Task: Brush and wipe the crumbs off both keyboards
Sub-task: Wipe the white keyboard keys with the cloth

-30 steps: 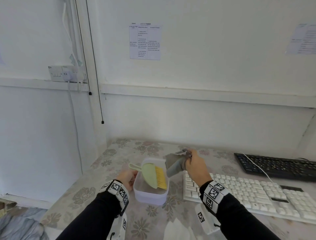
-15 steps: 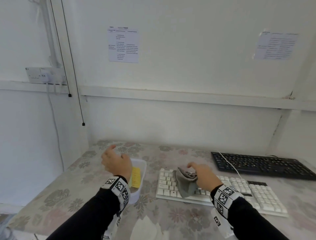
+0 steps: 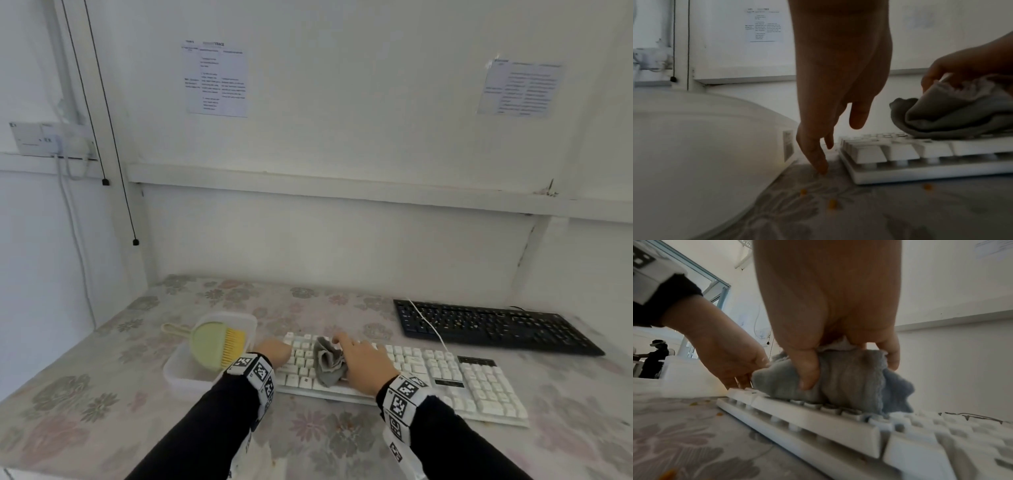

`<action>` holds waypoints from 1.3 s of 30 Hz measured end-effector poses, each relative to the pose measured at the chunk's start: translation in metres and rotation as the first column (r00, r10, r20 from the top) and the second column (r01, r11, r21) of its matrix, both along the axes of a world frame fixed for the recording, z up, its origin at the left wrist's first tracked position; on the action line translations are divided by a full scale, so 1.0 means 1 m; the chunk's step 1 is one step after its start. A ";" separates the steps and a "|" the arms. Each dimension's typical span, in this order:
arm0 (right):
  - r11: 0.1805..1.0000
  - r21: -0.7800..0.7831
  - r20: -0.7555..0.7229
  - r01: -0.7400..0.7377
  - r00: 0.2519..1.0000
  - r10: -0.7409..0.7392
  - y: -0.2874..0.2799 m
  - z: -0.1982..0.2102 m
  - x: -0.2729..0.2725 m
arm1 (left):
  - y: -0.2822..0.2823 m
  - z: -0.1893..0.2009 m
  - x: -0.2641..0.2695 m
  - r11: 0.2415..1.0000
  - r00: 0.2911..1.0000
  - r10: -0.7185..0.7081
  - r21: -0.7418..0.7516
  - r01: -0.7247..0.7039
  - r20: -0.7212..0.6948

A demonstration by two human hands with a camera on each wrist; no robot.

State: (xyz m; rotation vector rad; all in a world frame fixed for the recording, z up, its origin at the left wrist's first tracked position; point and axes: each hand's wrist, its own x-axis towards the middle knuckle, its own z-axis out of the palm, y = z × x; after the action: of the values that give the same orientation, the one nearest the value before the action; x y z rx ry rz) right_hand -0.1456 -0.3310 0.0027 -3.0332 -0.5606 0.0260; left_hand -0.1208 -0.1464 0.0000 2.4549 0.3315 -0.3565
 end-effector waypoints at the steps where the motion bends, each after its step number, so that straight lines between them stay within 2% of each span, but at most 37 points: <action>1: 1.000 0.010 0.003 -0.006 1.000 0.006 -0.001 0.000 0.002 | 0.000 -0.002 0.002 1.000 1.000 0.015 0.015 -0.014 -0.018; 7: 0.991 -0.131 -0.089 -0.036 0.996 0.025 0.005 0.002 0.011 | 0.002 -0.016 0.015 0.987 0.998 0.056 -0.149 -0.062 -0.042; 12: 0.989 -0.126 -0.185 -0.076 0.981 0.051 0.005 0.002 0.016 | 0.000 -0.013 0.021 0.974 0.994 0.085 -0.203 -0.098 -0.075; 14: 0.995 -0.053 -0.279 -0.083 0.958 0.065 0.001 0.004 0.019 | -0.001 -0.014 0.024 0.960 0.991 0.104 -0.251 -0.124 -0.088; 17: 0.994 0.086 -0.382 -0.063 0.920 0.091 -0.004 0.012 0.022 | 0.002 -0.018 0.029 0.932 0.985 0.172 -0.320 -0.172 -0.030; 21: 0.981 0.180 -0.305 -0.072 0.944 0.126 -0.004 0.013 0.018 | 0.003 -0.016 0.029 0.915 0.983 0.184 -0.361 -0.179 -0.022; 24: 0.960 0.280 -0.273 -0.029 0.956 0.108 -0.002 0.011 0.013 | 0.001 -0.015 0.025 0.931 0.987 0.158 -0.329 -0.158 -0.024; 25: 0.938 0.348 -0.268 0.002 0.958 0.098 -0.002 0.011 0.013 | -0.002 -0.012 0.022 0.940 0.989 0.146 -0.309 -0.145 -0.020; 27: 0.874 0.482 -0.246 0.056 0.966 0.074 -0.001 0.013 0.013 | -0.010 -0.003 0.011 0.943 0.985 0.149 -0.311 -0.116 0.085; 29: 0.825 0.561 -0.192 0.064 0.980 0.054 -0.001 0.017 0.012 | -0.019 0.006 0.004 0.918 0.983 0.085 -0.397 -0.014 0.163; 30: 0.806 0.590 -0.176 0.056 0.982 0.060 -0.001 0.019 0.012 | -0.023 0.011 0.001 0.877 0.989 0.016 -0.478 0.055 0.144; 32: 0.792 0.610 -0.183 0.036 0.978 0.097 -0.002 0.023 0.007 | -0.028 0.018 -0.005 0.717 0.988 -0.151 -0.687 0.118 0.013; 33: 0.786 0.617 -0.190 0.021 0.974 0.123 -0.003 0.025 0.004 | -0.028 0.022 -0.008 0.654 0.975 -0.224 -0.741 0.151 0.001; 34: 0.783 0.623 -0.193 0.005 0.970 0.148 -0.005 0.027 0.001 | -0.028 0.021 -0.008 0.627 0.962 -0.273 -0.753 0.199 0.027; 36: 0.786 0.618 -0.178 -0.010 0.972 0.153 -0.010 0.028 -0.003 | -0.026 0.018 -0.009 0.651 0.938 -0.328 -0.692 0.312 0.114; 39: 0.848 0.530 -0.112 -0.018 0.990 0.091 -0.026 0.030 -0.001 | -0.020 0.019 -0.011 0.726 0.895 -0.423 -0.538 0.428 0.141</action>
State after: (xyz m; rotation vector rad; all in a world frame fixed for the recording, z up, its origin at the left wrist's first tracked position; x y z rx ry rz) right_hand -0.1470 -0.3572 0.0323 -2.4547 -0.5353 0.0641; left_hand -0.1319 -0.1665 0.0191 1.9164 -0.3270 -0.5495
